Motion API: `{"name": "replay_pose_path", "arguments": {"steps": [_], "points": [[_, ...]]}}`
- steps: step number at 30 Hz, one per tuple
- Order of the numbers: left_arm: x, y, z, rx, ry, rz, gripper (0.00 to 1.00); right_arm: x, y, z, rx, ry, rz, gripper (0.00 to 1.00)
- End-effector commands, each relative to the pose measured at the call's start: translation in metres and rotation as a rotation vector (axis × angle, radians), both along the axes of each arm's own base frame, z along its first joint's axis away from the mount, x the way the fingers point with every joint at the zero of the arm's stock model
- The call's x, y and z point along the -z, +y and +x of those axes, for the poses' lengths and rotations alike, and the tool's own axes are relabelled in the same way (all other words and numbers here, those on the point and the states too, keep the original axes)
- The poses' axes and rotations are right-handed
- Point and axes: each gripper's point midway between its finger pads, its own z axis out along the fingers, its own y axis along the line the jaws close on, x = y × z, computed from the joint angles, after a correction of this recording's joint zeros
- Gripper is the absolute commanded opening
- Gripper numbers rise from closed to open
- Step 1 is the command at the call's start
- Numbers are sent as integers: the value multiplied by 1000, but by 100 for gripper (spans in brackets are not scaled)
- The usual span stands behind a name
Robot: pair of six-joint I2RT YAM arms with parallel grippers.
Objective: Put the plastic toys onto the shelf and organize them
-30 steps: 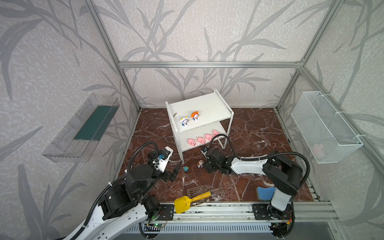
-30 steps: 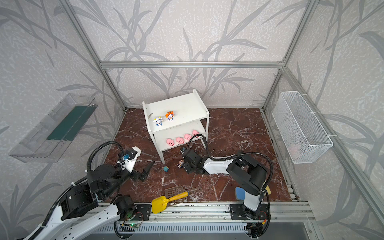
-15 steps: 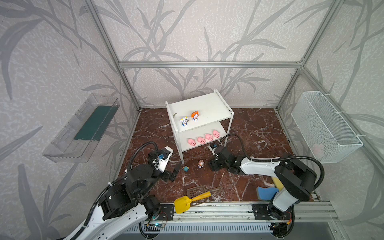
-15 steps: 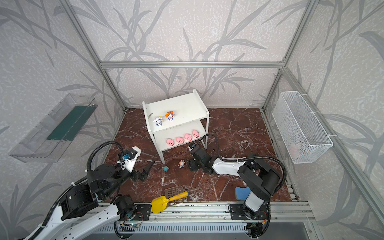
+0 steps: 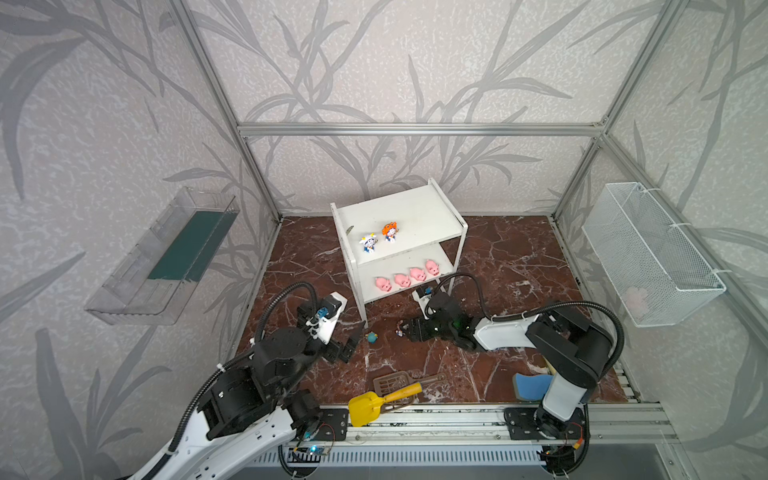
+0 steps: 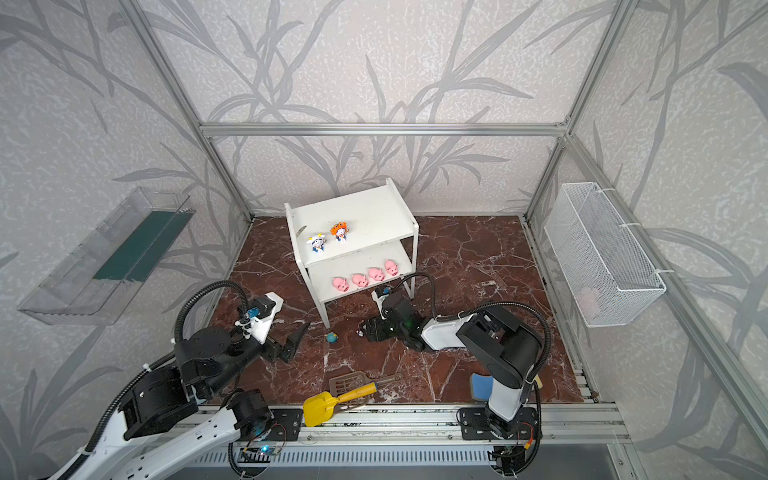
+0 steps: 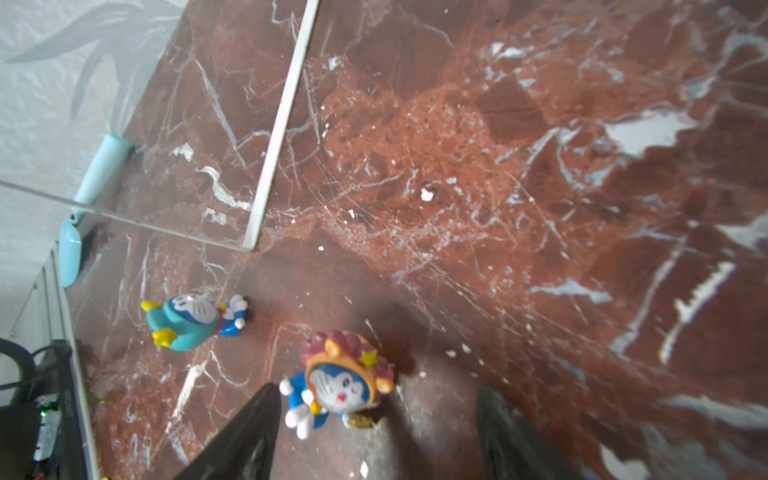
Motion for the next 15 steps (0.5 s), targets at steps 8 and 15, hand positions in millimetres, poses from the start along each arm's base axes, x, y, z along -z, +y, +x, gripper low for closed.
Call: {"name": "replay_pose_path", "arguments": {"steps": [8, 15], "points": [[1, -2, 1, 3, 2, -6, 99, 18, 6, -4, -25, 42, -14, 69], [2, -2, 2, 0, 6, -7, 99, 24, 13, -12, -58, 26, -67, 60]]}}
